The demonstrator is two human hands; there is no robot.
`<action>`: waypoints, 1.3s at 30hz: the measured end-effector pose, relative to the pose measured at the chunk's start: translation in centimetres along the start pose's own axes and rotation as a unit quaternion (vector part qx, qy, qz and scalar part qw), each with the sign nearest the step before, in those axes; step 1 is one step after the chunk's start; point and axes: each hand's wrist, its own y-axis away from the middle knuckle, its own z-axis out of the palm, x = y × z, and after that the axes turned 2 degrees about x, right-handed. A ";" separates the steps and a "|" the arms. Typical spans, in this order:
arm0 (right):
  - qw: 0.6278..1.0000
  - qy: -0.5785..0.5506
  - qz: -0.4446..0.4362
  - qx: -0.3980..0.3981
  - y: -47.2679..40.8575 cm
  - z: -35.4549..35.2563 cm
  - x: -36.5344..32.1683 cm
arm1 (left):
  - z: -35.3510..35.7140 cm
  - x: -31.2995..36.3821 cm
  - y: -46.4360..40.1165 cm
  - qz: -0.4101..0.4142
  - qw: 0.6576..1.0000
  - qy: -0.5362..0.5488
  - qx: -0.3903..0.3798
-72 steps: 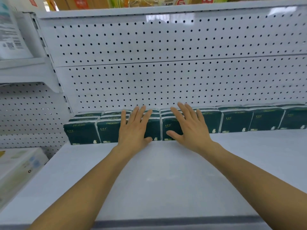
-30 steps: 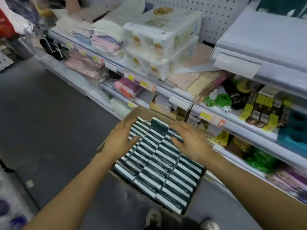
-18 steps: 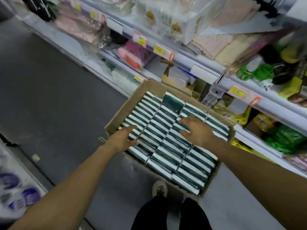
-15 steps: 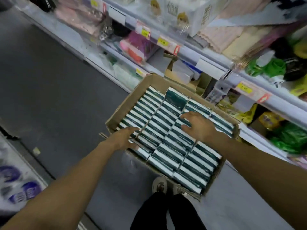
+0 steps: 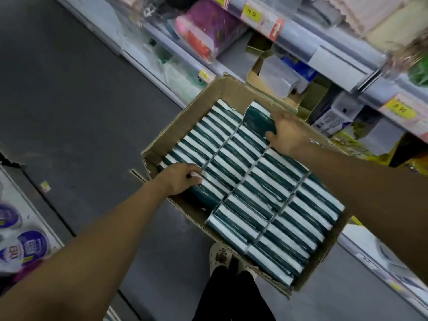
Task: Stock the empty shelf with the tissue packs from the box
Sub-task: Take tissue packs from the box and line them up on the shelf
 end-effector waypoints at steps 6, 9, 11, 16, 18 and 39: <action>0.992 0.128 0.010 0.002 -2.5 1.8 -0.3 | 1.2 -1.7 -1.5 -0.042 0.990 0.115 -0.068; 0.987 0.161 0.009 0.000 -3.3 2.5 -0.4 | 1.6 -2.6 -2.6 -0.047 0.988 0.139 -0.038; 0.987 0.163 0.010 0.006 -3.5 2.6 -0.5 | 1.8 -2.2 -2.9 -0.054 0.988 0.146 -0.018; 0.996 0.069 -0.007 0.061 -1.9 0.7 -1.1 | 0.9 -0.2 -1.9 -0.078 0.979 0.188 0.004; 0.996 -0.058 0.009 0.072 -0.8 -0.7 -1.3 | 0.0 0.8 -1.3 -0.086 0.966 0.241 0.046; 0.832 -0.468 0.102 0.278 24.5 -23.4 4.9 | -11.1 27.2 10.2 0.150 0.913 0.325 0.196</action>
